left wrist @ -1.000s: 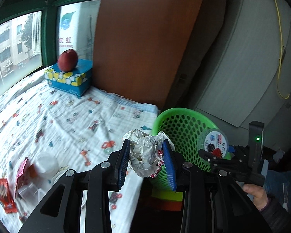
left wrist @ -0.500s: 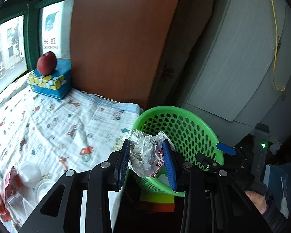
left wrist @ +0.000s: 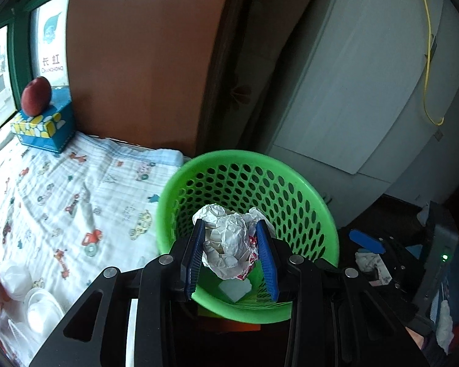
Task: Collect trash
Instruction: 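Carry the wrapper and yogurt cup over the green basket and release both, then move both grippers back to the bed toward the orange wrapper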
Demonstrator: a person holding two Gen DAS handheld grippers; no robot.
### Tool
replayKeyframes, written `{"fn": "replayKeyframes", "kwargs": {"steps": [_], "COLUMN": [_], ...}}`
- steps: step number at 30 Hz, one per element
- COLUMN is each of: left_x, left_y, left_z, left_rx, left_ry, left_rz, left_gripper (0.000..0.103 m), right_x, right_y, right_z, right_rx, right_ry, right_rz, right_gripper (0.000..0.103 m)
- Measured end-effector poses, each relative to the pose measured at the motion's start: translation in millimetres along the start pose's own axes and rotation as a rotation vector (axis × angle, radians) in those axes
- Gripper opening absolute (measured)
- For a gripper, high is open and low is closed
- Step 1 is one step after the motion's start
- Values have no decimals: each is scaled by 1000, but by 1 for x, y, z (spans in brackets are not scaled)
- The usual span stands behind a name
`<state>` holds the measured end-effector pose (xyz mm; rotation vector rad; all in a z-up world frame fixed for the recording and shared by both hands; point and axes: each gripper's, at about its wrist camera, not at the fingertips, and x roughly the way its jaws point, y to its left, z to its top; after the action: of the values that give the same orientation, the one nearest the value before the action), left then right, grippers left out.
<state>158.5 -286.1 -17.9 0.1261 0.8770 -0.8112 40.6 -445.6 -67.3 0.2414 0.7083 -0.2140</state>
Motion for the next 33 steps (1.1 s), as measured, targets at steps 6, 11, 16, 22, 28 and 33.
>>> {"fn": "replayKeyframes", "kwargs": {"steps": [6, 11, 16, 22, 28, 33], "left_x": [13, 17, 11, -11, -37, -60], "left_y": [-8, -14, -12, 5, 31, 58], "left_z": [0, -2, -3, -11, -24, -39], "left_rx": [1, 4, -4, -41, -72, -117], "left_ry": [26, 30, 22, -8, -30, -51], "left_rz": [-23, -38, -30, 12, 82, 143], "left_gripper": [39, 49, 52, 57, 57, 60], "right_x": [-9, -9, -11, -14, -17, -16], "right_y": [-4, -5, -1, 16, 44, 73], "right_z": [-5, -8, -9, -7, -2, 2], "right_rx": [7, 18, 14, -12, -54, -89], "right_ry": [-13, -11, -10, -14, -22, -19], "right_rz": [9, 17, 28, 54, 94, 139], "right_gripper": [95, 95, 95, 95, 95, 95]}}
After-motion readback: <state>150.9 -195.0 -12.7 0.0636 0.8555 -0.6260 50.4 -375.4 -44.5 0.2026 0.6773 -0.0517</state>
